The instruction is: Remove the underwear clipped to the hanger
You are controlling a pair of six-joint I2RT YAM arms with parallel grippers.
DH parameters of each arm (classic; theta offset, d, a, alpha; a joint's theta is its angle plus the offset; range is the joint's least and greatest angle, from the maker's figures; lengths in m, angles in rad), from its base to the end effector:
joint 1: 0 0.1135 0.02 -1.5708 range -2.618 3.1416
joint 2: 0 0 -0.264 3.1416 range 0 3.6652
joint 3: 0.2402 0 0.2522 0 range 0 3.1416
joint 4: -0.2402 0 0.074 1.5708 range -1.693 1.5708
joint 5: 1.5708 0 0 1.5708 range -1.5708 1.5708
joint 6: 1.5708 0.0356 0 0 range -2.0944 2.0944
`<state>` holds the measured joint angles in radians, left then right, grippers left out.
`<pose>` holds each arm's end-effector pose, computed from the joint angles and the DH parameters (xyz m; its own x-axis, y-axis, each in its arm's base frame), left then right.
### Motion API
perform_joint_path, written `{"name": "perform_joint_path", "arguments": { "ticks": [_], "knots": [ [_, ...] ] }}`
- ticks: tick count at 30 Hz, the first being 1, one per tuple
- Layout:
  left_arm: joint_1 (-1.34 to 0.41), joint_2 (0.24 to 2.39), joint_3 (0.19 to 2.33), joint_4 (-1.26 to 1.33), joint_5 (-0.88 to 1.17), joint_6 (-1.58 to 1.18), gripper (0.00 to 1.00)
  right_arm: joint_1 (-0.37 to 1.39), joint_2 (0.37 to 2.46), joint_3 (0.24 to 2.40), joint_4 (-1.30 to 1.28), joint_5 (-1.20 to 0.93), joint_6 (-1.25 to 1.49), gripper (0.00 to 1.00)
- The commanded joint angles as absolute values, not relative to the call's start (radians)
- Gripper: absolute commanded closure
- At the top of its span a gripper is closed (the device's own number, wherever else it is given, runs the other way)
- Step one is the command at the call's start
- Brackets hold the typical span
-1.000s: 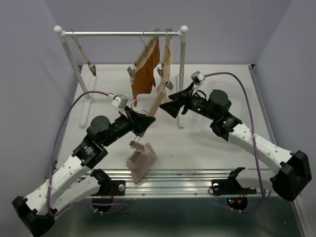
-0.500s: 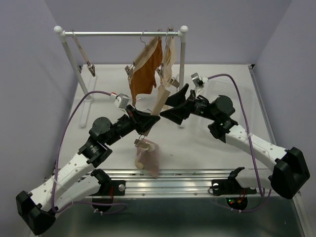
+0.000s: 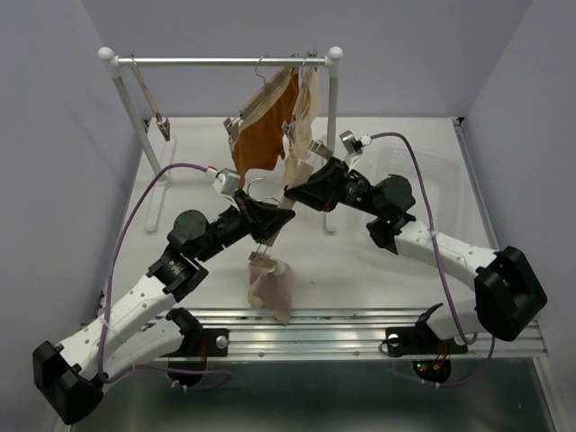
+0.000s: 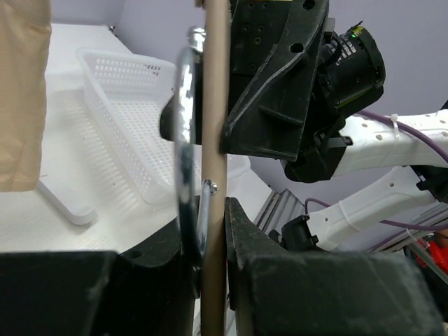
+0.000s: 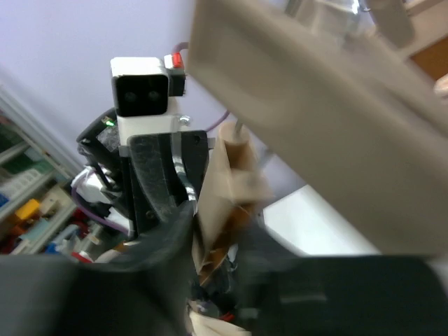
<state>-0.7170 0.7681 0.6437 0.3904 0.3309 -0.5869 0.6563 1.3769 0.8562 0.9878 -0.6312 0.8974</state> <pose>0.1315 -0.1300 0.3544 -0.3100 -0.4245 -0.8507 0.8240 0.3264 -0.4632 0.2274 0.2017 0.3490 -0.4889 0.4200 -0.7646 -0.8464 -0.0164 0.5323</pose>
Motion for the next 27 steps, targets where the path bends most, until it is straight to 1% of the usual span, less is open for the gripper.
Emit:
{"name": "perform_joint_path", "arguments": {
  "ticks": [1, 2, 4, 5, 7, 8, 10, 11, 18, 23, 27],
  "knots": [
    [-0.721, 0.750, 0.647, 0.486, 0.367, -0.595, 1.00, 0.664, 1.362, 0.876, 1.144, -0.623, 0.937, 0.86],
    [-0.721, 0.744, 0.643, 0.486, 0.361, -0.595, 1.00, 0.664, 1.353, 0.871, 1.135, -0.611, 0.934, 0.99],
    [-0.722, 0.733, 0.635, 0.482, 0.341, -0.604, 1.00, 0.664, 1.342, 0.861, 1.111, -0.586, 0.917, 0.99],
    [-0.721, 0.726, 0.634, 0.473, 0.325, -0.604, 0.90, 0.664, 1.330, 0.858, 1.098, -0.566, 0.902, 0.99],
    [-0.721, 0.719, 0.630, 0.447, 0.321, -0.609, 0.55, 0.664, 1.315, 0.851, 1.074, -0.548, 0.887, 0.99],
    [-0.721, 0.712, 0.624, 0.439, 0.318, -0.611, 0.33, 0.664, 1.298, 0.839, 1.065, -0.531, 0.879, 0.99],
    [-0.721, 0.703, 0.617, 0.419, 0.322, -0.614, 0.06, 0.664, 1.282, 0.830, 1.031, -0.486, 0.862, 0.99],
    [-0.721, 0.692, 0.612, 0.402, 0.321, -0.615, 0.01, 0.664, 1.276, 0.825, 1.020, -0.476, 0.850, 0.99],
    [-0.721, 0.609, 0.604, 0.223, 0.276, -0.600, 0.01, 0.641, 1.249, 0.856, 0.894, -0.468, 0.811, 0.99],
    [-0.721, 0.551, 0.589, 0.149, 0.261, -0.603, 0.01, 0.630, 1.276, 0.879, 0.887, -0.528, 0.857, 0.99],
    [-0.721, 0.549, 0.594, 0.080, 0.239, -0.594, 0.01, 0.621, 1.290, 0.890, 0.887, -0.549, 0.874, 0.99]
  ]
}}
